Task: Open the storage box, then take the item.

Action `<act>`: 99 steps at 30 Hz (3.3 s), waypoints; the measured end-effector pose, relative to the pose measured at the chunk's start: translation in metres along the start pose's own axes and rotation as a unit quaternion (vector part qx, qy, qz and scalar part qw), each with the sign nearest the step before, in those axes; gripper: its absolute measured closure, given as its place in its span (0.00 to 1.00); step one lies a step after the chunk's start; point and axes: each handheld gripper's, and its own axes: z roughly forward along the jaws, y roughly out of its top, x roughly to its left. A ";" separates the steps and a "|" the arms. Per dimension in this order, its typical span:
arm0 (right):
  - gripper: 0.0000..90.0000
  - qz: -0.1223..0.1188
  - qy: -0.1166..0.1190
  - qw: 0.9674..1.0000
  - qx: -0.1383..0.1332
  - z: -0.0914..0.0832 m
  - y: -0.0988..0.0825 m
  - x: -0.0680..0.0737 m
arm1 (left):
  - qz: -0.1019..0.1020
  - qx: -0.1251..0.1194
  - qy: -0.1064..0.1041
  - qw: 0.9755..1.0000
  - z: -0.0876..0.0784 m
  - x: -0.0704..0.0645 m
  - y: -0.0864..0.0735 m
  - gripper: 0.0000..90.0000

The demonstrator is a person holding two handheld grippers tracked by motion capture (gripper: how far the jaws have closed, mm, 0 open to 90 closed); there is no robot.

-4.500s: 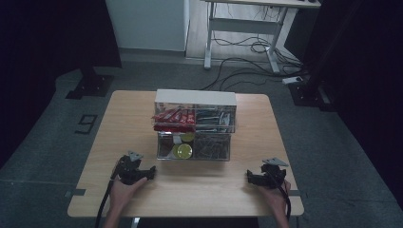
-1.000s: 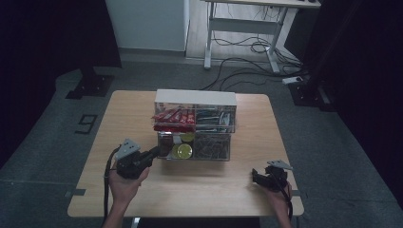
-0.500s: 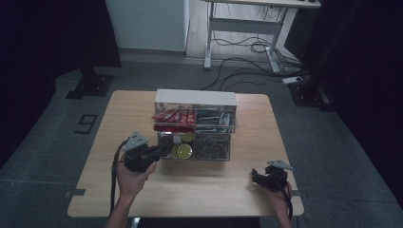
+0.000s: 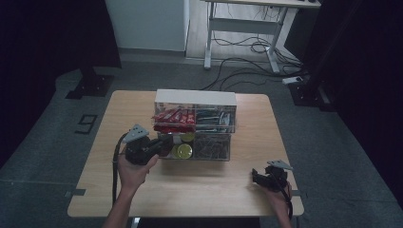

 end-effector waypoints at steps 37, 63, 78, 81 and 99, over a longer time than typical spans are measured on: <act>0.18 0.000 0.000 1.000 0.000 0.000 0.000 0.000 | -0.009 0.010 -0.012 1.000 0.020 0.005 0.022 1.00; 0.18 0.000 0.000 1.000 0.001 0.000 0.000 0.000 | -0.005 0.003 -0.012 1.000 0.018 0.003 0.040 1.00; 0.19 0.001 0.000 1.000 0.001 0.000 0.000 0.000 | -0.008 -0.015 -0.016 1.000 0.015 0.008 0.061 1.00; 0.19 0.001 -0.001 1.000 0.001 0.000 0.000 0.000 | -0.011 -0.017 -0.015 1.000 0.016 0.009 0.063 1.00; 0.32 -0.002 0.009 1.000 -0.008 -0.004 0.000 0.003 | -0.010 -0.014 -0.014 1.000 0.019 0.011 0.063 1.00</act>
